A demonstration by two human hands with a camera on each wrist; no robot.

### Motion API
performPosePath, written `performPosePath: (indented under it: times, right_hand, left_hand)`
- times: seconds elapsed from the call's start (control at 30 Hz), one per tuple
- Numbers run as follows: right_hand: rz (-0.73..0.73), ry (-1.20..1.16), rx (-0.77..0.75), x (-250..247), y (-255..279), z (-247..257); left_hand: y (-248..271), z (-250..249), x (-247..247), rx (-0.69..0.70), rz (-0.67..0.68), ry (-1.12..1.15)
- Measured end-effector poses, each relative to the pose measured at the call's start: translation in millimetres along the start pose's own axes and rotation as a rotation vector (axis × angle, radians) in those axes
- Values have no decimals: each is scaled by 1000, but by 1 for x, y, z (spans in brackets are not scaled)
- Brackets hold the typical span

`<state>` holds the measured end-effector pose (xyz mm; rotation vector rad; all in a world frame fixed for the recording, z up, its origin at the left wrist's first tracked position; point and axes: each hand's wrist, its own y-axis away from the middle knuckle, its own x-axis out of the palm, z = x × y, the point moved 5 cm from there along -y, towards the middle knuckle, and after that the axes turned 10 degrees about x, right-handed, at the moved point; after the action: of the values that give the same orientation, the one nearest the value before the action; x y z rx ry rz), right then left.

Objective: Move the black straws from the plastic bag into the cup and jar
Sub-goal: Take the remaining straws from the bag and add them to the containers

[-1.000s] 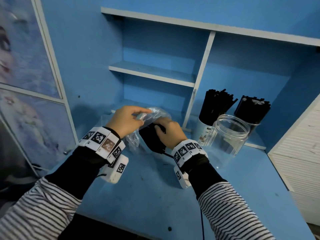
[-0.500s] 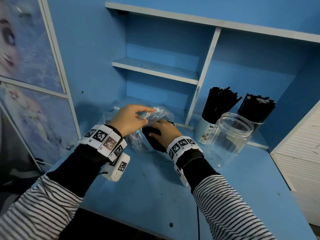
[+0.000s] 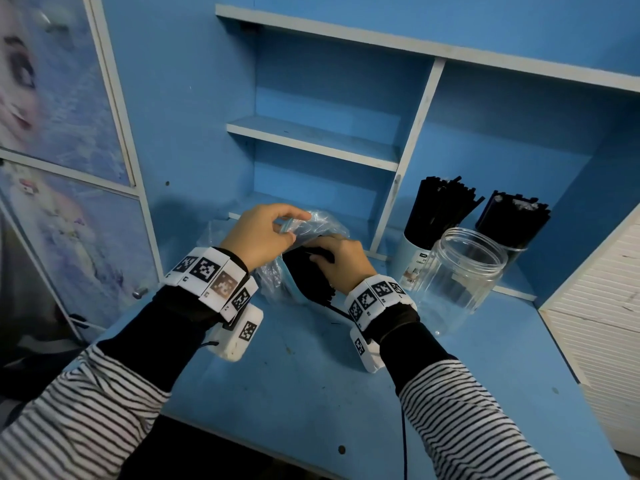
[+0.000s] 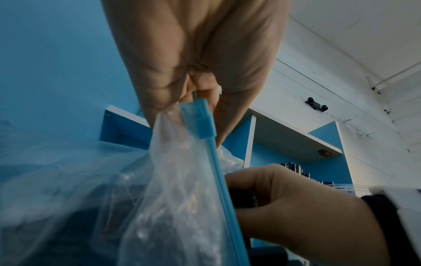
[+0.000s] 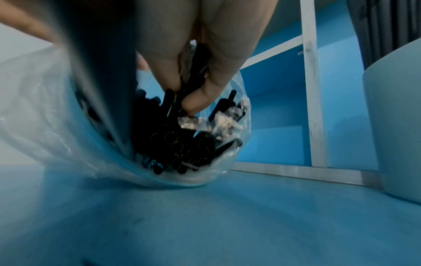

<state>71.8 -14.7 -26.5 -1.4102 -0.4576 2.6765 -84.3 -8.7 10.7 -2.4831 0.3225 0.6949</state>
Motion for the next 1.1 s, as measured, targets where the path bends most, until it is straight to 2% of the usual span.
performPosePath:
  times: [0.23, 0.37, 0.47, 0.57, 0.7, 0.8, 0.97, 1.1]
  right_hand:
    - [28, -95, 84, -34, 27, -2]
    - [76, -62, 114, -63, 45, -8]
    - [94, -26, 133, -85, 58, -10]
    - [98, 21, 123, -105, 69, -7]
    - [90, 24, 116, -120, 81, -7]
    - [82, 24, 135, -124, 87, -10]
    - [68, -38, 128, -124, 94, -13]
    - [-53, -174, 256, -129, 105, -22]
  left_hand:
    - [4, -2, 8, 37, -4, -82]
    - [6, -20, 16, 199, -4, -219]
    - [8, -43, 37, 331, 87, -228]
    - [7, -54, 68, 380, 228, -279]
    - [-2, -61, 99, 364, 343, -331]
    - [-7, -70, 108, 328, 329, -388]
    - [-3, -67, 115, 342, 368, -338]
    - [-1, -55, 106, 285, 297, -237]
